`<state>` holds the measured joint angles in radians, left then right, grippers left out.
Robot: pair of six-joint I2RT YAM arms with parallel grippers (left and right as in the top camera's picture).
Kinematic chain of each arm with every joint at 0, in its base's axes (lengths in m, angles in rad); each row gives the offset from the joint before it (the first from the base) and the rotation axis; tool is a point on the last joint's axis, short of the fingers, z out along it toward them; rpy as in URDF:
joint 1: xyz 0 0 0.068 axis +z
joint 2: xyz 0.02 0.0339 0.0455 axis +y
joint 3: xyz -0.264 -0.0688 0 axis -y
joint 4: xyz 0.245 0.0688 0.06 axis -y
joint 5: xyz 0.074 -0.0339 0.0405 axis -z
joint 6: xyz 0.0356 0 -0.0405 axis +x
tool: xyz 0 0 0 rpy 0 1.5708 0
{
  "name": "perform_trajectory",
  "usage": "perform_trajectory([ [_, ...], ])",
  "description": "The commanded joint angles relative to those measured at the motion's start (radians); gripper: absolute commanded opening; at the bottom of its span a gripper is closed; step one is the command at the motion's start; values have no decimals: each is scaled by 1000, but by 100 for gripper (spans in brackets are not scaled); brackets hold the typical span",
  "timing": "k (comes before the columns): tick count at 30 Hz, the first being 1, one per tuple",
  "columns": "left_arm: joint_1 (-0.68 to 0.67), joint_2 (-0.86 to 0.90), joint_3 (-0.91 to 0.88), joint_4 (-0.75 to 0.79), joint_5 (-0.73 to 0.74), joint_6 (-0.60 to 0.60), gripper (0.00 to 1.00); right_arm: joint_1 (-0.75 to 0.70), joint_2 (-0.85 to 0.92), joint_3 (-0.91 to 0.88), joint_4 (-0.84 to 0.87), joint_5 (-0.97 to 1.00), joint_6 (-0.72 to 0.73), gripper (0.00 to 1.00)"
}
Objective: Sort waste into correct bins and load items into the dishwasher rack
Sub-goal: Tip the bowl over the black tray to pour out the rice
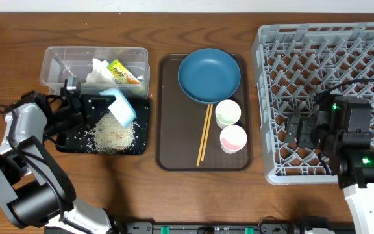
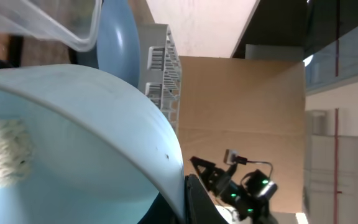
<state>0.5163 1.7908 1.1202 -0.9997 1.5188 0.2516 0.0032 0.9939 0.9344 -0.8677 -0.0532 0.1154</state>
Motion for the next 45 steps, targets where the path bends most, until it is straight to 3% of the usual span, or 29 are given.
perform_trajectory([
  [1, 5, 8, -5, 56, -151, -109, 6, 10, -2, 19, -1, 0, 11, 99],
  [3, 5, 8, -5, 90, -200, -202, 6, 10, -2, 19, -1, 0, 11, 99],
  [5, 4, 8, -5, 94, -142, -212, 6, 10, -2, 19, -1, 0, 11, 99],
  [8, 4, 8, -5, 87, 57, -82, 6, 10, -2, 19, -2, 0, 11, 99],
  [11, 6, 8, -4, 105, 32, -62, 6, 10, -2, 19, -2, 0, 11, 99],
  [15, 9, 8, -4, 120, -42, -210, 6, 10, -2, 19, -1, 0, 11, 99],
  [18, 9, 6, -3, 118, 54, -124, 6, 10, -2, 19, -2, 0, 11, 99],
  [22, 14, 6, -3, 143, -27, -170, 6, 10, -2, 19, -2, 0, 11, 99],
  [24, 13, 6, -3, 142, 51, -161, 6, 10, -2, 19, -2, 0, 11, 99],
  [33, -17, -46, -2, 127, 45, -148, 6, 10, -2, 19, -4, 0, 11, 99],
  [39, -162, -212, 2, 131, -256, -195, 6, 10, -2, 19, -1, 0, 11, 99],
  [45, -446, -322, 4, 190, -638, -232, 7, 10, -2, 19, 0, 0, 11, 99],
])
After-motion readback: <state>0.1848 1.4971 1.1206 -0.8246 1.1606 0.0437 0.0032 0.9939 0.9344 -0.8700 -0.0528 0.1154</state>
